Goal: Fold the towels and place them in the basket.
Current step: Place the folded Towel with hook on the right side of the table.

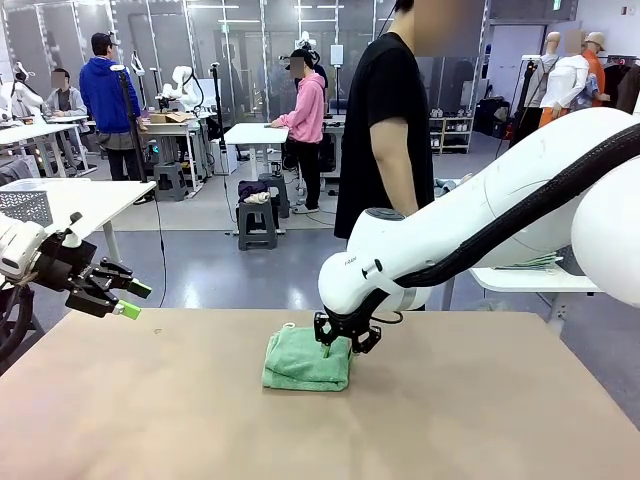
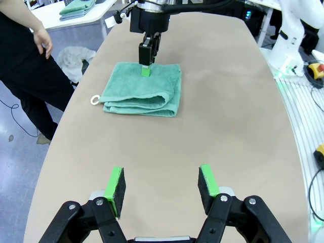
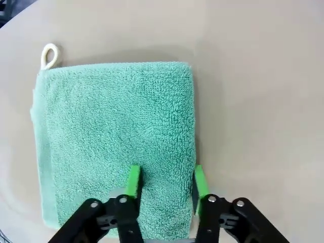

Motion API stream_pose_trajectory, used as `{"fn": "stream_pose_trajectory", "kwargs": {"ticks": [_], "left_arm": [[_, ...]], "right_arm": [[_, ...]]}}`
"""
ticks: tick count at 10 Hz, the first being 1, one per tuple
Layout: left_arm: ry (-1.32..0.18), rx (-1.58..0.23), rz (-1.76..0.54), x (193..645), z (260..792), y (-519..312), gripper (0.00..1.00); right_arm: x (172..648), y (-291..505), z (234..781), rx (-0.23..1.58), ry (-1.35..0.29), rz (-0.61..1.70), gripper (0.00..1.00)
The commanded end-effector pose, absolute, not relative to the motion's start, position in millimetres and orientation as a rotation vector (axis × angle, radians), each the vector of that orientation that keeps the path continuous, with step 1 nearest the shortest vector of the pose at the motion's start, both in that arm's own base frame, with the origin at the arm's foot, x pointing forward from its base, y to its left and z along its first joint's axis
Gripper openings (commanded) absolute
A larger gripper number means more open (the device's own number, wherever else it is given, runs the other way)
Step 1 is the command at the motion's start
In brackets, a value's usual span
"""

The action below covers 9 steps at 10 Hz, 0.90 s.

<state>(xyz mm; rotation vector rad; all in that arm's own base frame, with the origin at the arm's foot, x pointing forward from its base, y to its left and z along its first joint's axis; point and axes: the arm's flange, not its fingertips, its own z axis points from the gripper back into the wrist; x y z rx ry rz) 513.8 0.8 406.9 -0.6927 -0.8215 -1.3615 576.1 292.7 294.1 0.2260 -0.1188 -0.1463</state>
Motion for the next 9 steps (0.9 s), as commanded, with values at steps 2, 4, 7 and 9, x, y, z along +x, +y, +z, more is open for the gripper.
{"fn": "stream_pose_trajectory", "kwargs": {"ticks": [2, 4, 7, 9], "left_arm": [[-0.829, -0.688, -1.371, 512, 407, 1, 0.73], [-0.829, -0.688, -1.371, 512, 407, 1, 0.73], [-0.829, -0.688, -1.371, 512, 407, 1, 0.73], [-0.829, -0.688, -1.371, 512, 407, 1, 0.73]], "right_arm": [[577, 294, 300, 0.208, -0.124, -0.129, 0.24], [578, 294, 303, 0.209, -0.127, -0.115, 0.25], [578, 290, 307, 0.199, -0.138, -0.094, 0.0], [578, 294, 302, 0.221, -0.125, -0.119, 0.0]]}}
